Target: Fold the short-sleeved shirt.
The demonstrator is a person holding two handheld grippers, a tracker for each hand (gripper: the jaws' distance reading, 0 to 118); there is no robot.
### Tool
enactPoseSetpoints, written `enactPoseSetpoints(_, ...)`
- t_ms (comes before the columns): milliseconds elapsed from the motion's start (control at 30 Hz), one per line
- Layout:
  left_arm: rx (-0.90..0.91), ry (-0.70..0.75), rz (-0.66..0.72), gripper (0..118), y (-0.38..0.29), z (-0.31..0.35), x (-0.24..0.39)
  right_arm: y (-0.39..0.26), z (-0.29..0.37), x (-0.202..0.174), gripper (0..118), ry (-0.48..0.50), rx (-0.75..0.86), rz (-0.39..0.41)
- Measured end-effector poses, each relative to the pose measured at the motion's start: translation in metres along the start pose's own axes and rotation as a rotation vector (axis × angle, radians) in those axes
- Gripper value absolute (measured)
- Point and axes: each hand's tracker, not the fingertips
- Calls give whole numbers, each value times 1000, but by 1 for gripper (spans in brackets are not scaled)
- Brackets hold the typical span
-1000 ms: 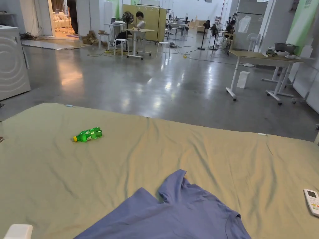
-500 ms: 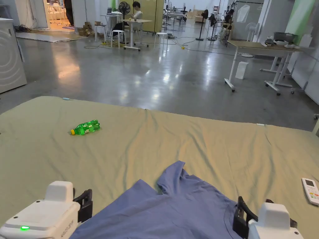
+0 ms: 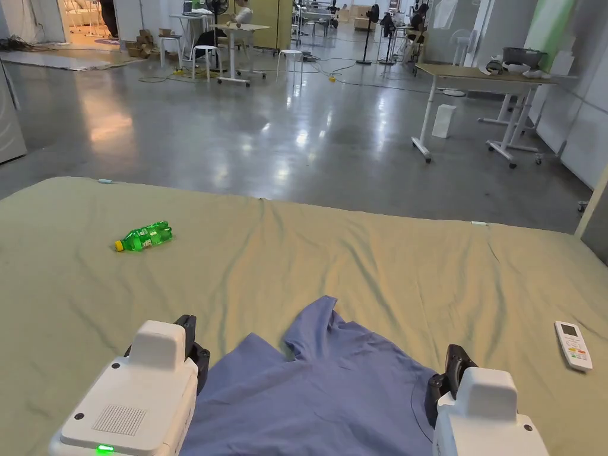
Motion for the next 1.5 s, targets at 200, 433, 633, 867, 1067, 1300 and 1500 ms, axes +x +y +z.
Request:
enactPoseSetpoints(200, -189, -41, -33, 2, -27, -4, -45, -5, -3, 4, 0, 39, -45, 58)
enactPoseSetpoints(433, -467, 61, 69, 2, -74, -26, -129, -21, -9, 9, 0, 54, -104, 48)
enactPoseSetpoints(633, -701, 86, 234, 33, -102, -50, -166, -30, -17, 6, 0, 69, -170, 19)
enactPoseSetpoints(867, -839, 93, 269, 63, -132, -78, -170, -40, -24, 4, 0, 74, -219, 28)
enactPoseSetpoints(1067, -912, 81, 246, 47, -154, -94, -160, -45, -29, 2, 0, 72, -257, 36)
enactPoseSetpoints(1300, -881, 24, 100, 7, -158, -101, -141, -52, -54, -1, 0, 86, -296, 47)
enactPoseSetpoints(1500, -823, 48, 159, 6, -165, -93, -158, -45, -136, -4, 1, 147, -402, 61)
